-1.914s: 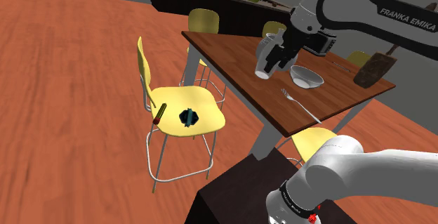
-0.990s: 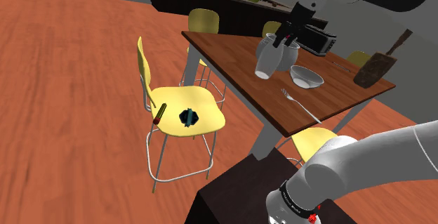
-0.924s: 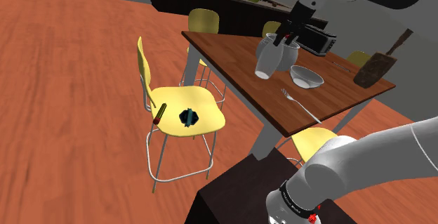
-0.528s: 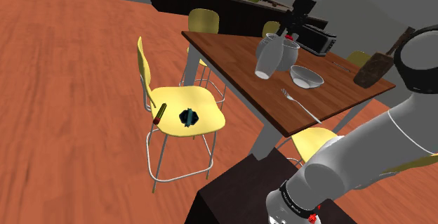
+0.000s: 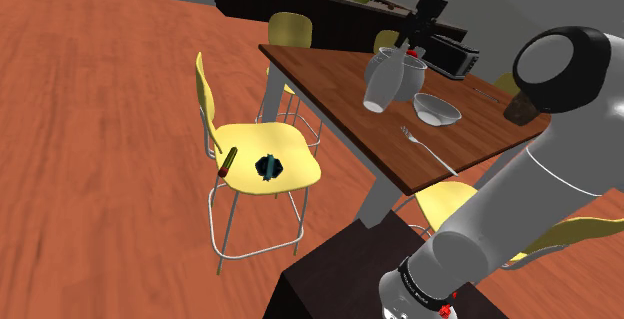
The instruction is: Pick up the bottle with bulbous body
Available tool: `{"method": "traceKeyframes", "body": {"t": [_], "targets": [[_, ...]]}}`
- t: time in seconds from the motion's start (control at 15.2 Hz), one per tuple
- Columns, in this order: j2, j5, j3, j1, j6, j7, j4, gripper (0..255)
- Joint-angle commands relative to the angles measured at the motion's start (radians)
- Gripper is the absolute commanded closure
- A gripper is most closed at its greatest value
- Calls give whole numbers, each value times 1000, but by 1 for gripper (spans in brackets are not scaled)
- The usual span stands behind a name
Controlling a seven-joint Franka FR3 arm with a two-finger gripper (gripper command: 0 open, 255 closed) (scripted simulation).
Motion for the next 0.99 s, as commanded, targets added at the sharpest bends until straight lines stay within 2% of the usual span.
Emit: {"method": "traceKeyframes", "body": {"t": [0.0,0.13,0.26,0.33,0.92], "targets": [[-14,-7,3,2,30,3,-41,0],[-29,-15,6,4,69,6,-93,0],[-29,-15,6,4,69,6,-94,0],[-26,-13,6,4,66,5,-89,255],[-29,-15,6,4,69,6,-93,255]]}}
